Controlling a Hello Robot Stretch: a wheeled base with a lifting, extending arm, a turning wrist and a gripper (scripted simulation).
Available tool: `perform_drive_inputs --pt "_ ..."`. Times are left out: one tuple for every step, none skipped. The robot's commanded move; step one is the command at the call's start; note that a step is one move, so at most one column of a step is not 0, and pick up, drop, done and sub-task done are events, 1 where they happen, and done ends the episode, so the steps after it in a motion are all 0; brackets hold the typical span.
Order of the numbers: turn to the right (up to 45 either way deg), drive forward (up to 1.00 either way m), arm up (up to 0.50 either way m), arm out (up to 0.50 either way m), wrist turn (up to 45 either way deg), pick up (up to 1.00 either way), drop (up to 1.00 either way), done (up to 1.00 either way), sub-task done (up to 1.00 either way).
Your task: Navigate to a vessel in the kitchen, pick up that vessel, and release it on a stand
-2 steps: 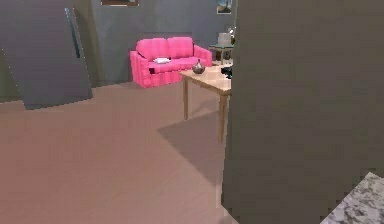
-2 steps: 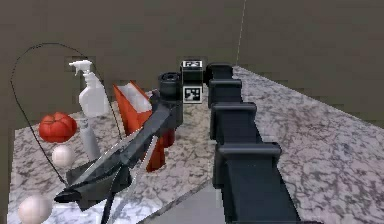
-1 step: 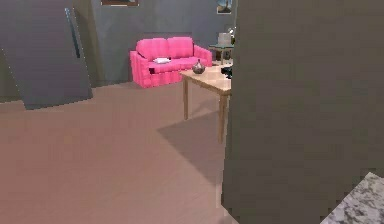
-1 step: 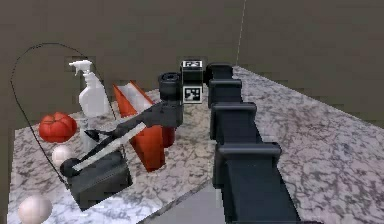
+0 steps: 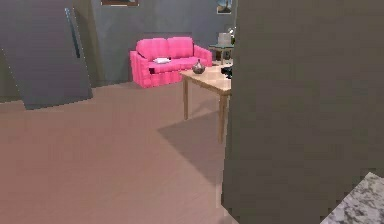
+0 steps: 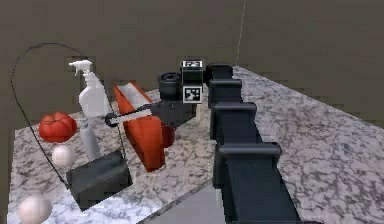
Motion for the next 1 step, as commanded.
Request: perform_drive_inputs --pt "0.0 0.0 0.0 0.0 21.0 0.0 0.0 0.0 0.0"
